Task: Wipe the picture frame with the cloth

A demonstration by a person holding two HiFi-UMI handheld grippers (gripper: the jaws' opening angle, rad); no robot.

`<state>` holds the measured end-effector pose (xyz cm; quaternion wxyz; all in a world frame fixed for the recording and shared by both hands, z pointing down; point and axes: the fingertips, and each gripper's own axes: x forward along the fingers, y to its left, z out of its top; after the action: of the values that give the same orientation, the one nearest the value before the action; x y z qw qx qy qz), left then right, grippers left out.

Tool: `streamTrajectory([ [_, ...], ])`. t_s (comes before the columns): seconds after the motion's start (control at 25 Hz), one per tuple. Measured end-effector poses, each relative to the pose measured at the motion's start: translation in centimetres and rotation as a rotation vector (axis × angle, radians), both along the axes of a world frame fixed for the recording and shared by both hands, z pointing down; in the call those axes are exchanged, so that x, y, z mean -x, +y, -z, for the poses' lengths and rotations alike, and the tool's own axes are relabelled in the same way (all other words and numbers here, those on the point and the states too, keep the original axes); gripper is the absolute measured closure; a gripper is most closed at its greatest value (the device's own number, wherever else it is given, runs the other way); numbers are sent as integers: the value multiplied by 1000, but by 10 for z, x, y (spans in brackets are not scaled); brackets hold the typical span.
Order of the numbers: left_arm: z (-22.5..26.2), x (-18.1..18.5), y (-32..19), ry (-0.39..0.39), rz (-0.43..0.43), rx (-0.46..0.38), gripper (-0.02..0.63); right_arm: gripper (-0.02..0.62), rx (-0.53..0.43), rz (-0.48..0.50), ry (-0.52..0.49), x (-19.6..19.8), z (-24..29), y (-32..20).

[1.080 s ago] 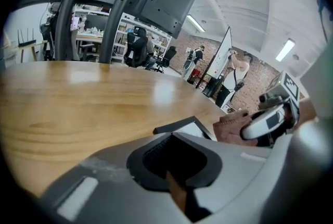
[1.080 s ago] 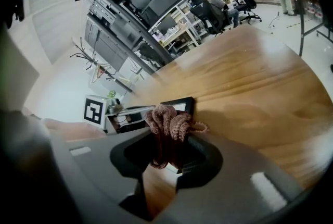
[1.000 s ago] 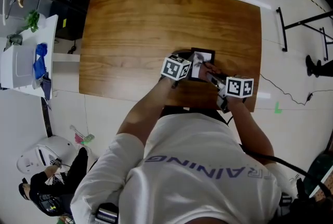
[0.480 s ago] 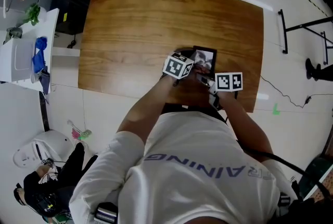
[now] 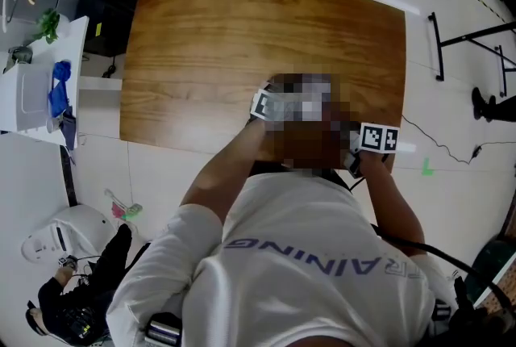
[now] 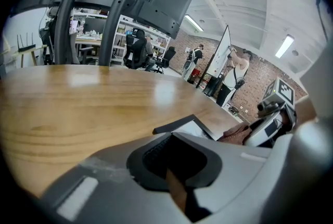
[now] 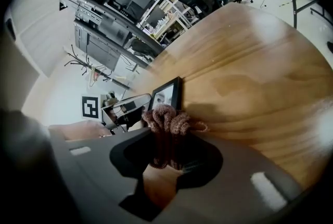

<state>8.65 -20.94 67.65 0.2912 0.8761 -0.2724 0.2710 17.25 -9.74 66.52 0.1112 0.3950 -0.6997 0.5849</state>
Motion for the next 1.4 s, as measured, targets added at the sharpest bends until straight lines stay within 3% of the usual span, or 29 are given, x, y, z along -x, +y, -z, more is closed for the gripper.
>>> streamTrajectory([
  [0.24,-3,1,-1,-3,1,-4,601,474,-33,-74,18,-22,4,3],
  [0.36,-4,4,-3,14,9,32,600,474,-122,-183,-65,-31,27,-9],
  [0.44,9,13,-7,44,48,13,601,474,-219,-238,-57,-42,50,-21],
  [0.68,144,43,-22,204,183,-253,600,476,-628,-261,190,-88,157,-70],
  [0.8,206,62,-30,247,232,-376,600,477,-781,-255,227,-95,214,-92],
  [0.92,245,81,-25,298,266,-442,601,477,-887,-208,268,-93,253,-96],
  [1.16,302,120,-16,316,351,-590,600,480,-959,-175,343,-110,287,-88],
  [1.4,300,114,-26,331,359,-581,601,480,-949,-193,348,-118,287,-89],
])
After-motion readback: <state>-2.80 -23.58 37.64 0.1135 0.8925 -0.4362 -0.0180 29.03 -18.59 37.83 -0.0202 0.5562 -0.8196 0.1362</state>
